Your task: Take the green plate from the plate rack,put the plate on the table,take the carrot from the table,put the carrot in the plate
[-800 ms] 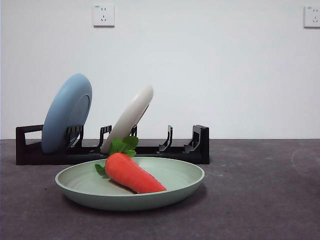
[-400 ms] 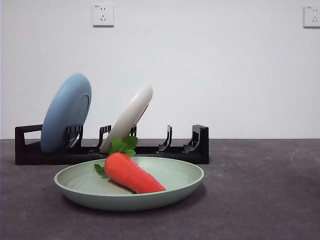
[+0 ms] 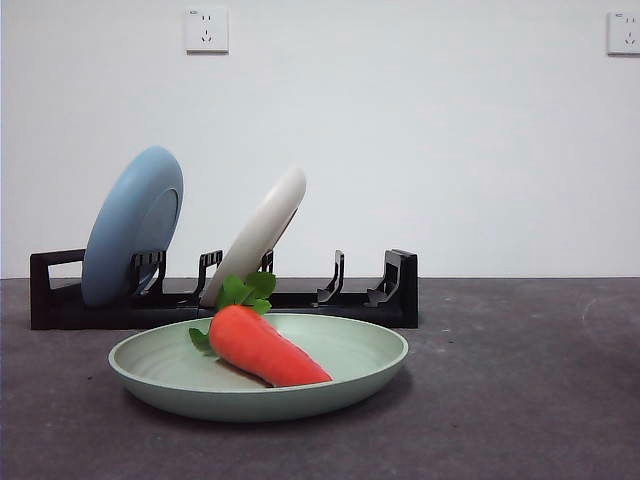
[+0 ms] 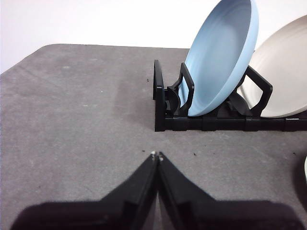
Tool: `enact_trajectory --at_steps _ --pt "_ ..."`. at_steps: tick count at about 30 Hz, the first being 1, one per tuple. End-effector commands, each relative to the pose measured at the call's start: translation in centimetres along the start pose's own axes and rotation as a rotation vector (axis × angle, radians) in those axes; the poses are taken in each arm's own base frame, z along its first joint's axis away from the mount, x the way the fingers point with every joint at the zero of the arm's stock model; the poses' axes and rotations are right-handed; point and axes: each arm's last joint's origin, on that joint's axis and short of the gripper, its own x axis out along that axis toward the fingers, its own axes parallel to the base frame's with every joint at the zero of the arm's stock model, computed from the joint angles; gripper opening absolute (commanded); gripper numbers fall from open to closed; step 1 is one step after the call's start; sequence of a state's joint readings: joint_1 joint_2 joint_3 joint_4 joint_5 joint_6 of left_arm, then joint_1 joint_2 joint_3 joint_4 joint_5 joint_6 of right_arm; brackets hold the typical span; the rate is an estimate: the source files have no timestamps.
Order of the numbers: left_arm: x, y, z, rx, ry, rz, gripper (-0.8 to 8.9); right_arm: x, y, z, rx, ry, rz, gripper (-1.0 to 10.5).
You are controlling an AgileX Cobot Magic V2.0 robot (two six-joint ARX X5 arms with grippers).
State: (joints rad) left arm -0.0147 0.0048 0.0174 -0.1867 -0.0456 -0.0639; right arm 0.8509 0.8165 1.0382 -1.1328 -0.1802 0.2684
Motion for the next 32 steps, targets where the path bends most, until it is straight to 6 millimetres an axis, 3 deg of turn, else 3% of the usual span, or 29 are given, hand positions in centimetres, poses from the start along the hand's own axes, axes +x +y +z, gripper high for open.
enact_trajectory --at_steps 1,8,14,23,32 --pt "0.1 0.1 -0.4 -0.004 0.006 0.005 -0.03 -0.5 -0.4 0.0 -0.077 -0.050 -0.052 0.0" --pt "0.1 0.1 -0.4 -0.004 0.005 0.005 -0.03 -3.5 -2.9 0.6 -0.116 -0.442 -0.174 0.0" --pt "0.1 0.1 -0.4 -0.004 0.006 0.005 -0.03 -3.7 -5.8 -2.5 -0.112 -0.584 -0.415 0.0" --pt "0.1 0.1 -0.4 -0.004 0.006 0.005 -0.03 1.3 -9.0 -7.0 -0.123 -0.898 -0.589 0.0" --pt "0.1 0.1 -0.4 -0.004 0.005 0.005 -0.03 6.8 -11.5 -10.6 0.011 -0.934 -0.589 0.0"
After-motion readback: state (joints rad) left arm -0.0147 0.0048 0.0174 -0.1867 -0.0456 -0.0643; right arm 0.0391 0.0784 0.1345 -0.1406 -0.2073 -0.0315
